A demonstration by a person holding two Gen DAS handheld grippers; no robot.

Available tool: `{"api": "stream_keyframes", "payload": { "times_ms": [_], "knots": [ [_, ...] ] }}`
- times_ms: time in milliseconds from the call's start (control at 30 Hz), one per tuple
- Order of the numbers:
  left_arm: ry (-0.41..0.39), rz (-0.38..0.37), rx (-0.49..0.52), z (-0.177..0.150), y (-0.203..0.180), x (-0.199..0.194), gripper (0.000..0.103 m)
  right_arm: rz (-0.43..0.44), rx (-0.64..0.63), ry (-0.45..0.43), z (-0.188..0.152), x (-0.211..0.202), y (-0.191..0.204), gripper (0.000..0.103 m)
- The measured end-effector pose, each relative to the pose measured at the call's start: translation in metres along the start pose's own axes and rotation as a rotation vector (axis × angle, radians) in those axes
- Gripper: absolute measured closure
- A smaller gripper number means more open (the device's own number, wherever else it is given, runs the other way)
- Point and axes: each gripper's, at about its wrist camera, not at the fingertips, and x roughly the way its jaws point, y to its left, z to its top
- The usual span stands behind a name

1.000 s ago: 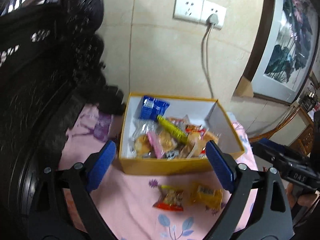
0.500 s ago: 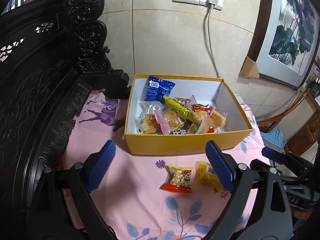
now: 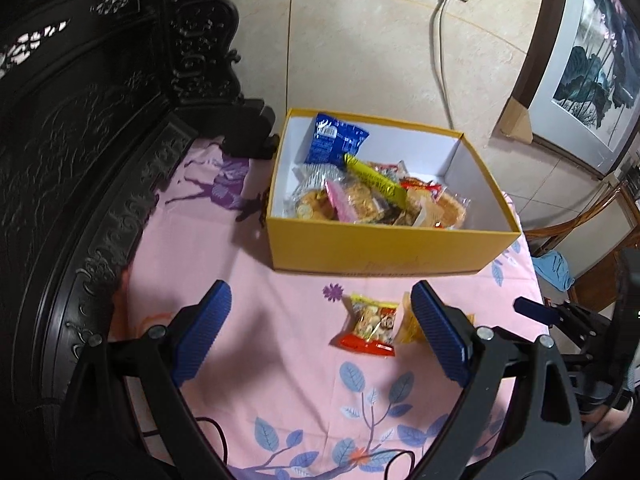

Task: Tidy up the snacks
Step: 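Grasp the yellow barcode bread bag with the right gripper and lift it, then grasp the red-and-yellow candy bag with the left gripper while the right holds the bread bag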

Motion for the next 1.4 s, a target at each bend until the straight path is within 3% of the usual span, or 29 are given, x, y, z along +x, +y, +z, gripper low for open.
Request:
{"api": "stream_keyframes", "payload": {
  "times_ms": [433, 600, 700, 800, 867, 1133, 1267, 1400],
  "knots": [
    [0.041, 0.007, -0.015, -0.009, 0.014, 0.010, 0.010, -0.073, -0.352, 0.177, -0.002, 0.077, 0.016, 0.041],
    [0.061, 0.017, -0.020, -0.012, 0.019, 0.014, 0.010, -0.086, -0.405, 0.248, 0.000, 0.109, 0.013, 0.041],
    [0.072, 0.027, -0.013, -0.014, 0.021, 0.017, 0.010, -0.061, -0.370, 0.283, -0.005, 0.122, 0.008, 0.041],
    [0.083, 0.032, -0.014, -0.016, 0.023, 0.022, 0.010, -0.063, -0.316, 0.261, -0.012, 0.119, 0.001, 0.062],
    [0.092, 0.031, -0.012, -0.017, 0.022, 0.026, 0.010, -0.064, -0.262, 0.254, -0.018, 0.113, -0.004, 0.064],
    [0.127, -0.013, 0.060, -0.026, -0.005, 0.048, 0.010, -0.082, -0.042, 0.163, -0.043, 0.056, -0.017, 0.065],
    [0.165, -0.047, 0.108, -0.034, -0.025, 0.078, 0.010, -0.034, 0.077, 0.121, -0.053, 0.030, -0.016, 0.065],
    [0.241, -0.090, 0.143, -0.043, -0.044, 0.116, 0.010, -0.029, 0.112, 0.092, -0.057, 0.014, -0.008, 0.065]
  ]
}}
